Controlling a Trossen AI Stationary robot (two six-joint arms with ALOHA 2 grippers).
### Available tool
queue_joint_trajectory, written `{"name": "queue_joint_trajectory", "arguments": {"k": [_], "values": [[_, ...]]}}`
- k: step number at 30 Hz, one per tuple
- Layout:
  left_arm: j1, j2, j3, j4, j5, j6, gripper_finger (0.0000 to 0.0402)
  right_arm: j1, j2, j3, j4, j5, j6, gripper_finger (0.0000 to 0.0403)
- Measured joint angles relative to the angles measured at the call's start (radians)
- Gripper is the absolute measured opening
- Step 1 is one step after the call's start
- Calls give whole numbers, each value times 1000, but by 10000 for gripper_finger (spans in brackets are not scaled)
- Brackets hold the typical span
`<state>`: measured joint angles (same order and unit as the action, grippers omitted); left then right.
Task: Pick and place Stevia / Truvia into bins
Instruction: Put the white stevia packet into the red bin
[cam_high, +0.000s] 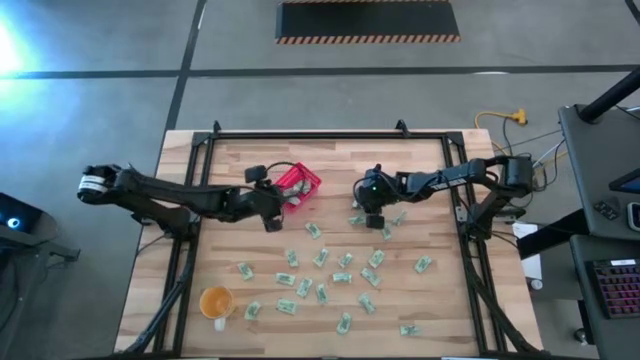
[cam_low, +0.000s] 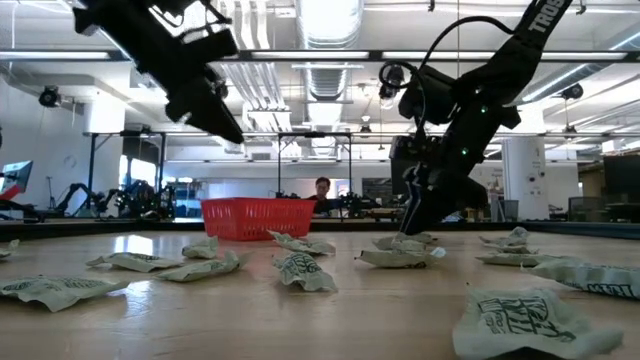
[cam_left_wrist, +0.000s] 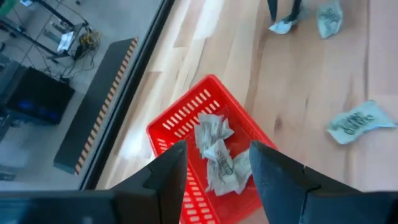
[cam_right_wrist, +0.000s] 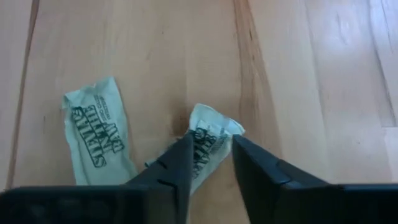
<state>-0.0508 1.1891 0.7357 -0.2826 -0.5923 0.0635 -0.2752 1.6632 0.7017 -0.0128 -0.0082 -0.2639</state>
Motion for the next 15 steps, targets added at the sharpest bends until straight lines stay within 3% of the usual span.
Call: {"name": "queue_joint_trajectory", "arguments": {"k": [5,15], "values": [[-23,-72,-5,-27,0,-36,158,-1,-6,6,-10,0,-40,18],[-60,-169,-8,-151,6,-150,158,29,-8,63,-6,11,-81,9]]}}
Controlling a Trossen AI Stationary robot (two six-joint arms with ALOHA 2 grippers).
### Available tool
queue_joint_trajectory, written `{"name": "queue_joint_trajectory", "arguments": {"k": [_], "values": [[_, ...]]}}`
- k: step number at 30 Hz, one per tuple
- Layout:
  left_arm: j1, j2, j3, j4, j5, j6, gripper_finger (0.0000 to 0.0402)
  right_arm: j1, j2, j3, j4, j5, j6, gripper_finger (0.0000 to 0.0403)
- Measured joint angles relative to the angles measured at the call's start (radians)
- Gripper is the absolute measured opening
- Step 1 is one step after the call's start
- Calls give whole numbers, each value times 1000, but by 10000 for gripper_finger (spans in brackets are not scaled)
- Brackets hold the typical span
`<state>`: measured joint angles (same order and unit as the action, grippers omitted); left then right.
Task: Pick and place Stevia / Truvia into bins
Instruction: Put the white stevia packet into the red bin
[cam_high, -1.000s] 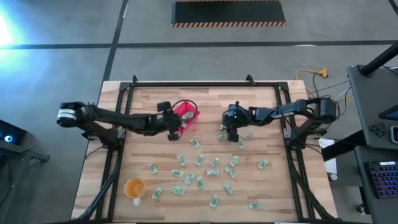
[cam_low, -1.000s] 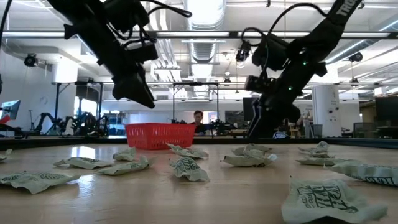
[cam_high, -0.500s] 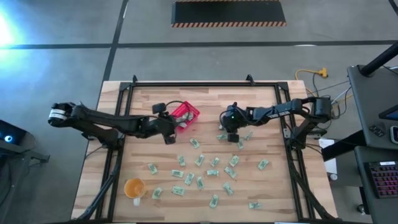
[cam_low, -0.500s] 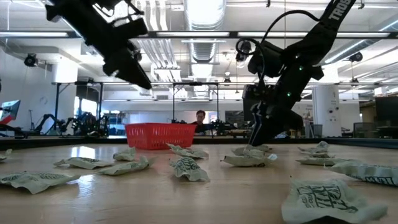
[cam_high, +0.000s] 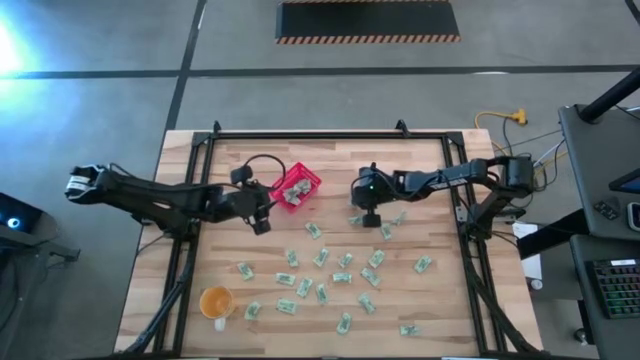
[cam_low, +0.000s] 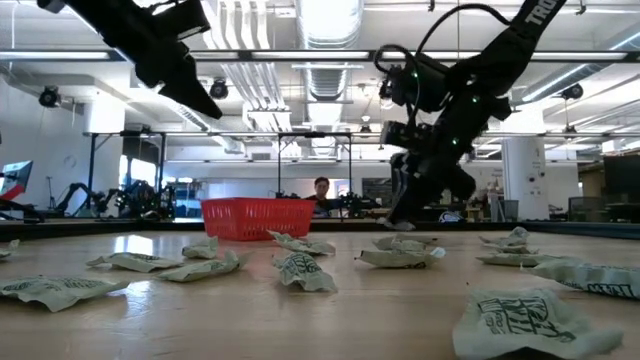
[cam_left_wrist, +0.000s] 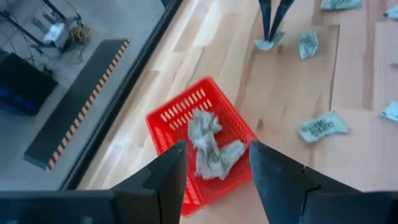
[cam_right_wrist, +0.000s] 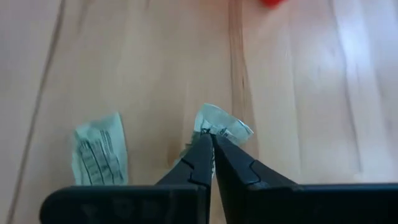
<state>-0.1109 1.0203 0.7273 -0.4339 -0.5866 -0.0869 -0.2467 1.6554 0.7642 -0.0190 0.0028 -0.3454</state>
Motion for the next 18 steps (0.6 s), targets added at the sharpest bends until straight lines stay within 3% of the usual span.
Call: {"name": "queue_joint_trajectory", "arguments": {"k": [4,9,15,18], "values": [[-3,-15,-1,-68,13,-87,158,32,0,40,41,11,-47,9],[-3,-9,-10,-161,149,-202,158,81,0,80,206,88,-156,9],[-3,16,-53,-151,306,-292,158,92,29,81,516,94,-257,8],[-3,30,-84,-148,341,-304,158,81,72,99,567,94,-270,8]]}}
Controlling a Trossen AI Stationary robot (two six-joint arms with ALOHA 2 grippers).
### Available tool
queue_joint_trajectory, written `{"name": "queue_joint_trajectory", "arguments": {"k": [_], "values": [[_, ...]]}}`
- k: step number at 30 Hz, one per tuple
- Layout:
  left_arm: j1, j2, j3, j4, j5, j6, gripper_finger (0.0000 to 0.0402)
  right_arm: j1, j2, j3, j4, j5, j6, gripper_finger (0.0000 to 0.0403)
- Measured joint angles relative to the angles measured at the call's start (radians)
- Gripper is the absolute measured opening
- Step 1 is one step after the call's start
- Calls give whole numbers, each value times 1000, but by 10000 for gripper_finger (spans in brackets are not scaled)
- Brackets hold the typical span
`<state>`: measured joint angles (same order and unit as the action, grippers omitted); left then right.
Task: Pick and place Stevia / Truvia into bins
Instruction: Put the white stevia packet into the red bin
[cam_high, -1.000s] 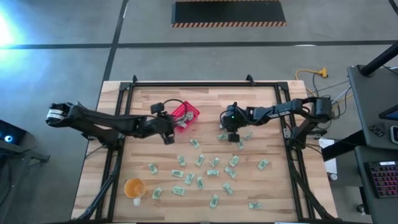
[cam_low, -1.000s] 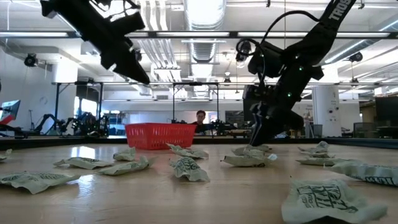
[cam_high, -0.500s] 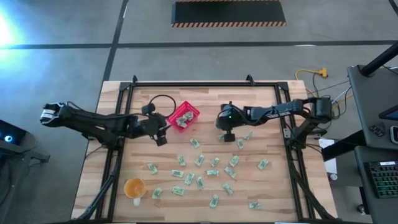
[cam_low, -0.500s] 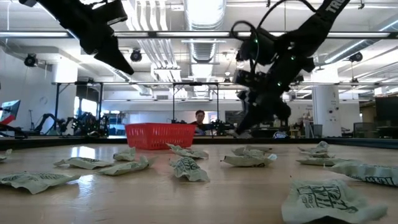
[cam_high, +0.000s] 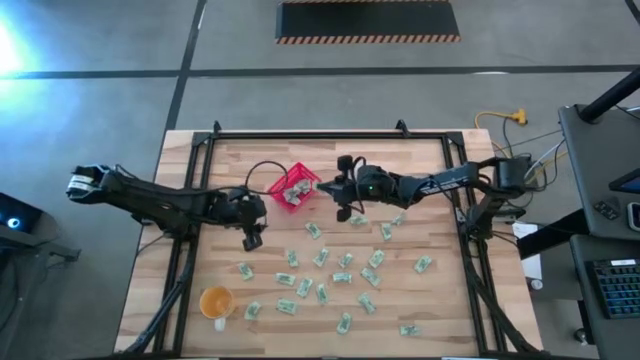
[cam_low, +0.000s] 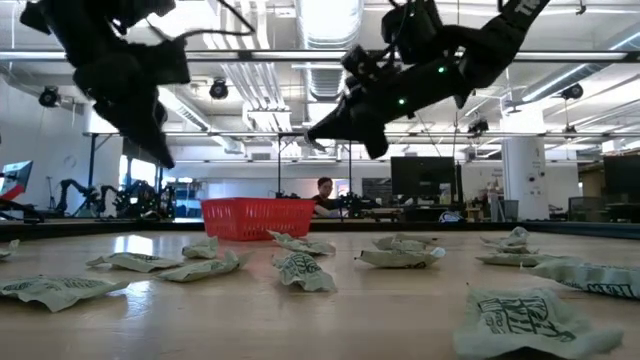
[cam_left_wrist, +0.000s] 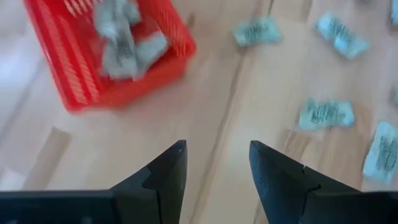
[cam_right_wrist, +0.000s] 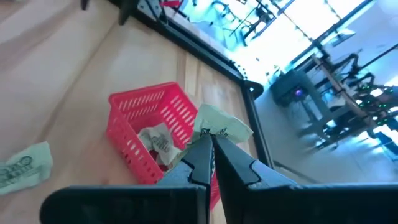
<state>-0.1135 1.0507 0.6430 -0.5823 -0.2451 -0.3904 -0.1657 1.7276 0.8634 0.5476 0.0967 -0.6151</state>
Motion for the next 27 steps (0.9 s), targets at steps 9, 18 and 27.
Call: {"name": "queue_joint_trajectory", "arguments": {"k": [9,18,27], "values": [[-2,116,-17,182,97,28,158,-28,216,220,-109,-15,55,8],[-23,270,23,266,213,110,158,-68,336,477,-413,-33,174,11],[-25,257,31,154,219,45,158,-79,317,481,-471,-94,171,93]]}}
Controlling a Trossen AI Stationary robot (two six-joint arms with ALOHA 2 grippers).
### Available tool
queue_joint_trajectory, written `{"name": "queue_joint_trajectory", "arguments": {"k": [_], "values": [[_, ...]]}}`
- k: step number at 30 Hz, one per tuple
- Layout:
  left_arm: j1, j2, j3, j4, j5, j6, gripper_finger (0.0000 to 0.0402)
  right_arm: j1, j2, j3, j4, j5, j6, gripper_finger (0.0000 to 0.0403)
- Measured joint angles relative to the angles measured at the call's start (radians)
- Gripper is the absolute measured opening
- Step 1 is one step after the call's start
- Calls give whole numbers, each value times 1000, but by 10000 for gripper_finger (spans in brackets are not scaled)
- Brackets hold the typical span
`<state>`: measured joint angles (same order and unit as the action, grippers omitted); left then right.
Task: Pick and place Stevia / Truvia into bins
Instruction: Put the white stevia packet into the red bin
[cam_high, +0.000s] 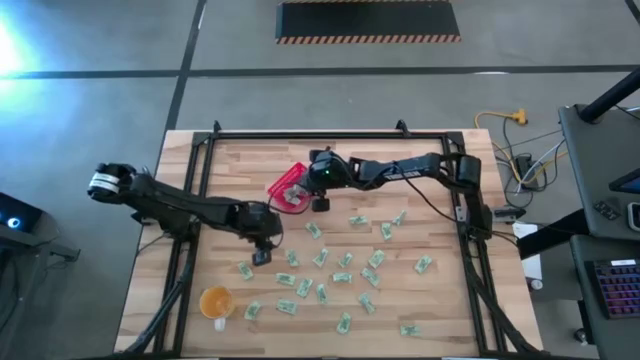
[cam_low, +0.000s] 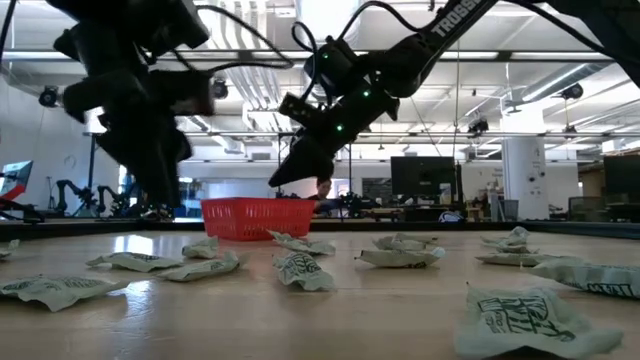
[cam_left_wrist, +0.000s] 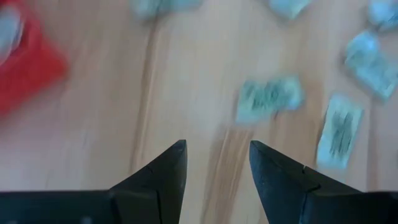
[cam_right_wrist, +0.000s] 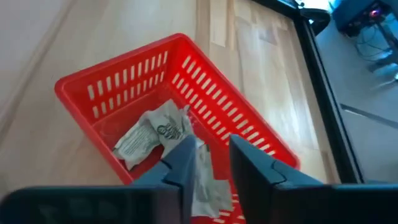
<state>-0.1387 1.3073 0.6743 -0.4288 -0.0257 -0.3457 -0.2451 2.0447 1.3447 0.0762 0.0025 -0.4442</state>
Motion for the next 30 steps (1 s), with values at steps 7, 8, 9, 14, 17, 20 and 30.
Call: {"name": "queue_joint_trajectory", "arguments": {"k": [7,8,9,14,17,20,30], "values": [[-17,-39,-5,-210,20,-195,157,4,-79,-9,-146,-65,-29,144],[-23,-42,-6,-247,33,-224,157,5,-93,-13,-166,-96,-30,147],[-28,-44,-6,-264,51,-247,157,5,-112,-20,-197,-127,-29,149],[-68,-39,-6,-294,101,-296,157,11,-183,-46,-328,-269,-27,155],[-93,-38,-6,-289,131,-309,157,19,-204,-55,-390,-340,-27,152],[-116,-24,-8,-292,151,-345,157,29,-217,-71,-415,-384,-30,147],[-198,60,-9,-287,196,-438,157,40,-243,-123,-475,-404,-30,133]]}}
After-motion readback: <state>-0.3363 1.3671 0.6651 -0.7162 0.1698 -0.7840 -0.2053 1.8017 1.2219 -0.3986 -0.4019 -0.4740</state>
